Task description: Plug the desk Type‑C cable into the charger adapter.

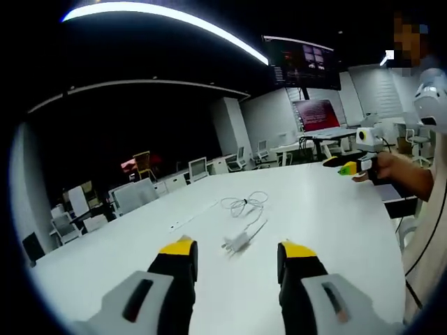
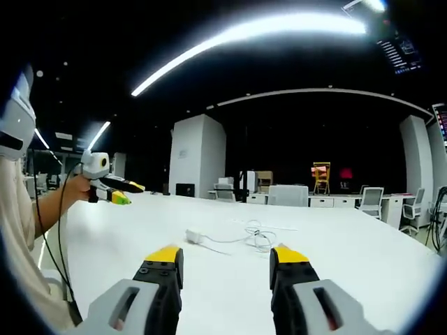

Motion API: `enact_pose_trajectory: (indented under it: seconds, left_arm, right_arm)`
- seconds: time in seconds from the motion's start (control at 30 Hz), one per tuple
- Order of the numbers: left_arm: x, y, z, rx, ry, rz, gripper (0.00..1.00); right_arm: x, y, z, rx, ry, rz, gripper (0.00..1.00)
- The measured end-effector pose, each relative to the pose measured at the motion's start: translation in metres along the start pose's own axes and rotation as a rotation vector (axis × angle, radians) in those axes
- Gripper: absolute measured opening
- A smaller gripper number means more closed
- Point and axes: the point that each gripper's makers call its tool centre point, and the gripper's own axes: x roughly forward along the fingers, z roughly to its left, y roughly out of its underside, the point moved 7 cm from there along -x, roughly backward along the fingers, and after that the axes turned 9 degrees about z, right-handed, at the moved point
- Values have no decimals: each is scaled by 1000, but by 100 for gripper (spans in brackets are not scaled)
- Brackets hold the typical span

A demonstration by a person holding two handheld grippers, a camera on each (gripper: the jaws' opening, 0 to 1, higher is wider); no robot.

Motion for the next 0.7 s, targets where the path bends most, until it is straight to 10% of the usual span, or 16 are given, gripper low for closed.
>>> enact_pose_trajectory:
  seconds: [0.7]
  left_arm:
    - [-44, 27, 2, -103, -181, -41, 49]
  right_arm:
    - [2, 6, -1, -4, 33, 8, 53]
